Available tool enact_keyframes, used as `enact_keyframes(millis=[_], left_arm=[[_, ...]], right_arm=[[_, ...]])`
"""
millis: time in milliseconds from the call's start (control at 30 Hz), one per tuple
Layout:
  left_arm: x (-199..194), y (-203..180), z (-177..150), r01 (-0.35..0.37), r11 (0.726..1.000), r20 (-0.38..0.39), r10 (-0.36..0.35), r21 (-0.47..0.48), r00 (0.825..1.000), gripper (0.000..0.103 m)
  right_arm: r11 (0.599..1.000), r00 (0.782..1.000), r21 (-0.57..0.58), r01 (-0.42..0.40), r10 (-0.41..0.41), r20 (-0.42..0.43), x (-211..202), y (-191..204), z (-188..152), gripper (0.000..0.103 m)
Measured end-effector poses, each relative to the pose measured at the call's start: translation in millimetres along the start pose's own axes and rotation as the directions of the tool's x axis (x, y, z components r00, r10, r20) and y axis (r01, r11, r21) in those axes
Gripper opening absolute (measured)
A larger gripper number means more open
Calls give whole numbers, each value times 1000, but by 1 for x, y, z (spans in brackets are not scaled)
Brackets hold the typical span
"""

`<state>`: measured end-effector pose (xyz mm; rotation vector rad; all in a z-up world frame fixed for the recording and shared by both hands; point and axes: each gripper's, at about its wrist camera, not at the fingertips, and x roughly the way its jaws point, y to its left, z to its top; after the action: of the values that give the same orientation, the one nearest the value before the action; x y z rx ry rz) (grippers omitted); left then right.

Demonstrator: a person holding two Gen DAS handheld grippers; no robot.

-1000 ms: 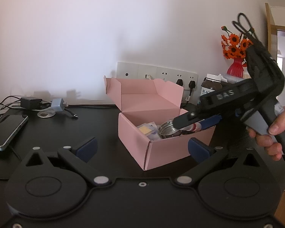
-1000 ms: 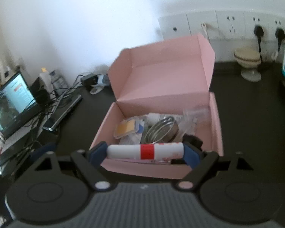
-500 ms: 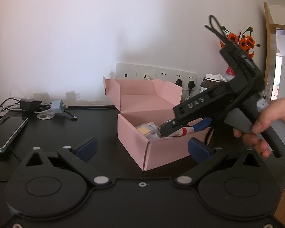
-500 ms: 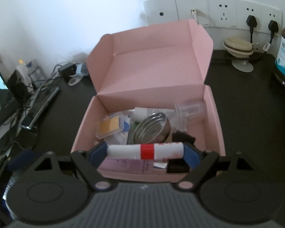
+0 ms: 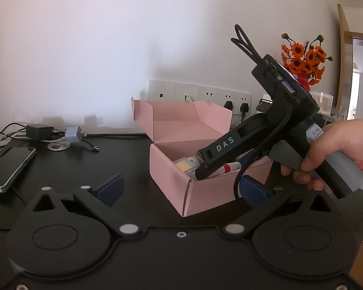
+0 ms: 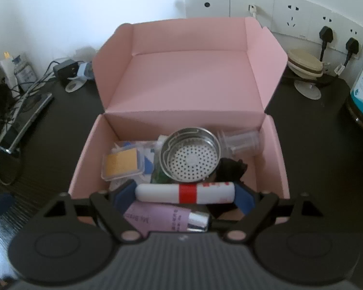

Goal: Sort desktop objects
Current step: 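Carry the white tube with the right gripper down into the pink box, then open the right gripper to release the white tube into the box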

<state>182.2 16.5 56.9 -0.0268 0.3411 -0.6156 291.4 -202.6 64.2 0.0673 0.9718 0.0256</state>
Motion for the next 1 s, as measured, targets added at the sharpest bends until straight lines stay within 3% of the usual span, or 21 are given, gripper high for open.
enact_keyframes(millis=[333, 567, 1000], left_arm=[[1, 2, 0, -1, 1000, -3, 1, -10, 1000, 103], [1, 2, 0, 1, 1000, -5, -1, -11, 1000, 103], [1, 2, -1, 9, 1000, 0, -9, -11, 1000, 103]], right_arm=[[999, 999, -3, 32, -32, 9, 2, 6, -4, 86], [999, 999, -10, 52, -51, 16, -2, 11, -3, 95], [997, 997, 75, -22, 17, 71, -32, 5, 1, 99]])
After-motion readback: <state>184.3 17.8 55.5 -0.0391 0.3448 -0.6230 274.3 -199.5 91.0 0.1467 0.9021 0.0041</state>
